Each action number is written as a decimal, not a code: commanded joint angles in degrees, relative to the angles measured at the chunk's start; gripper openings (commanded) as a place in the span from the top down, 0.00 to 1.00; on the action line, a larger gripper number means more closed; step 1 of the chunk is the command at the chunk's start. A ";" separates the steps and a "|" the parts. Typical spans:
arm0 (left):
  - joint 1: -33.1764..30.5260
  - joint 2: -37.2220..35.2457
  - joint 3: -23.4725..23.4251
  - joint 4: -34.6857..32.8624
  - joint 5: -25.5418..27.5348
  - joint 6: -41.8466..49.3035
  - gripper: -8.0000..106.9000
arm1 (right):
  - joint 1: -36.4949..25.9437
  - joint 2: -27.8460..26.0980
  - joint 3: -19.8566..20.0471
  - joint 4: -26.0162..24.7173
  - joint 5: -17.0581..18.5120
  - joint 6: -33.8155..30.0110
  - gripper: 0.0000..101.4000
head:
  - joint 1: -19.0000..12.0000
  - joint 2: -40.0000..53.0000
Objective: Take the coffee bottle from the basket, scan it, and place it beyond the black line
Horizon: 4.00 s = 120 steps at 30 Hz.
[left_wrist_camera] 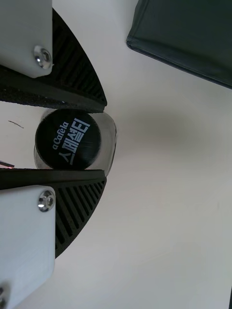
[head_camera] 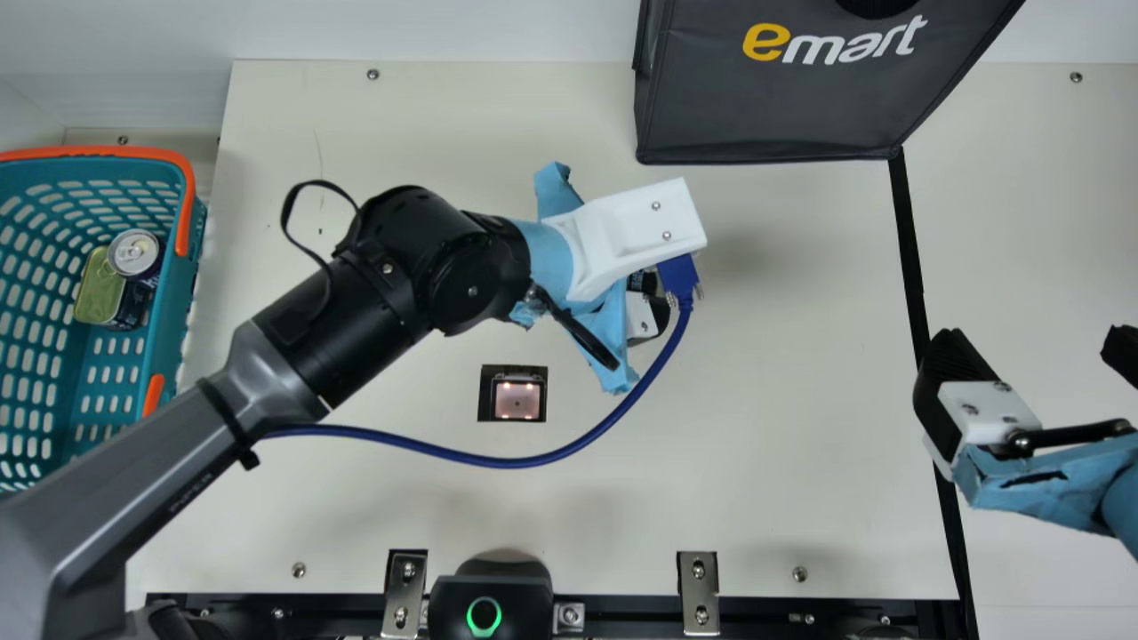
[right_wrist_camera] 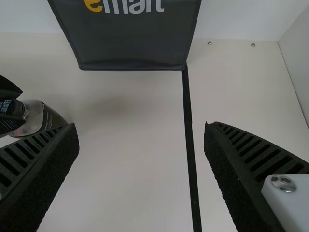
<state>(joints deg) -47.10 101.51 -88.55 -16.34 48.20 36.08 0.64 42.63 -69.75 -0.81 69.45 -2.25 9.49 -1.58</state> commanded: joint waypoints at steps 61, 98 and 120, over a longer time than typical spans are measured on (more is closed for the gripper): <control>0.55 -1.61 -2.00 3.82 -2.94 -7.90 0.15 | 0.00 0.00 0.00 0.00 0.00 0.00 0.10 | -1.57 0.00; 13.63 -20.58 9.28 12.56 -4.63 -22.97 0.15 | 0.00 0.00 0.00 0.00 -0.04 0.00 0.10 | -1.57 0.00; 27.96 -30.04 16.33 9.15 -4.09 -20.54 0.15 | 0.00 0.00 0.00 0.00 -0.04 0.00 0.10 | -1.57 0.00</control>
<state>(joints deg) -19.94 71.71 -72.42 -7.03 44.20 15.41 0.64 42.63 -69.75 -0.81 69.41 -2.25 9.49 -1.58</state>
